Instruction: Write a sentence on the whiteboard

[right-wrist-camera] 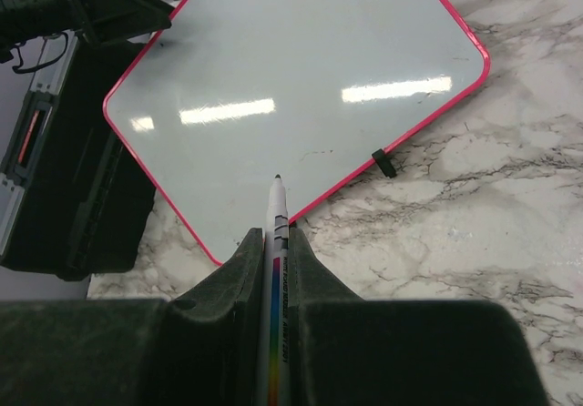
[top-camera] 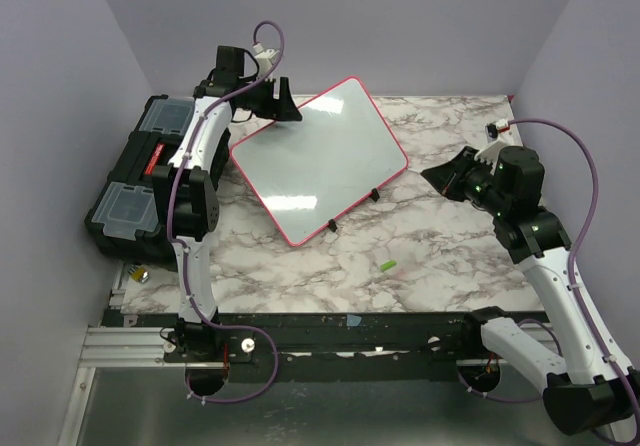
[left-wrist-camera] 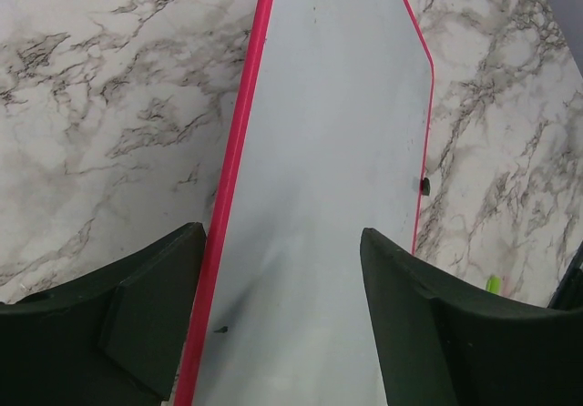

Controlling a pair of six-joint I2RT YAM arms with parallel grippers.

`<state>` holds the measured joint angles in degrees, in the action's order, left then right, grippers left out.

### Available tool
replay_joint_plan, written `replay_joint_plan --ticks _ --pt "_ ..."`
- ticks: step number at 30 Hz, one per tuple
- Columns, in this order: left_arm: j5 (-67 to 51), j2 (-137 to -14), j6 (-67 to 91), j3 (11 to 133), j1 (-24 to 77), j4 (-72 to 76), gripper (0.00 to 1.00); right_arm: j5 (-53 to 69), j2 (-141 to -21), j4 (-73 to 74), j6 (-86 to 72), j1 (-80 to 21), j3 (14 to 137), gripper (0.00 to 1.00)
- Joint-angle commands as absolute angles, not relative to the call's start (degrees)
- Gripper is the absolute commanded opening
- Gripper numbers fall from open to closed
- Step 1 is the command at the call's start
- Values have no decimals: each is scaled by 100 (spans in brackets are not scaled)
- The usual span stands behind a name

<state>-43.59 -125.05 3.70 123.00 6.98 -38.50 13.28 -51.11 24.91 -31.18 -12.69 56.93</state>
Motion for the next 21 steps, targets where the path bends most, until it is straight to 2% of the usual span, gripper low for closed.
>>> replay_joint_plan --ticks 1,9,21 --pt "-4615 -12634 211 12385 772 -4038 70 1438 -5115 2364 -3045 -1301 5588 1" --pt "-4647 -12522 27 12202 1076 -4192 67 1450 -5112 2373 -3041 -1302 5571 1" --pt "-4881 -11942 -220 11235 1354 -4042 66 1477 -5128 2446 -3058 -1301 5573 1"
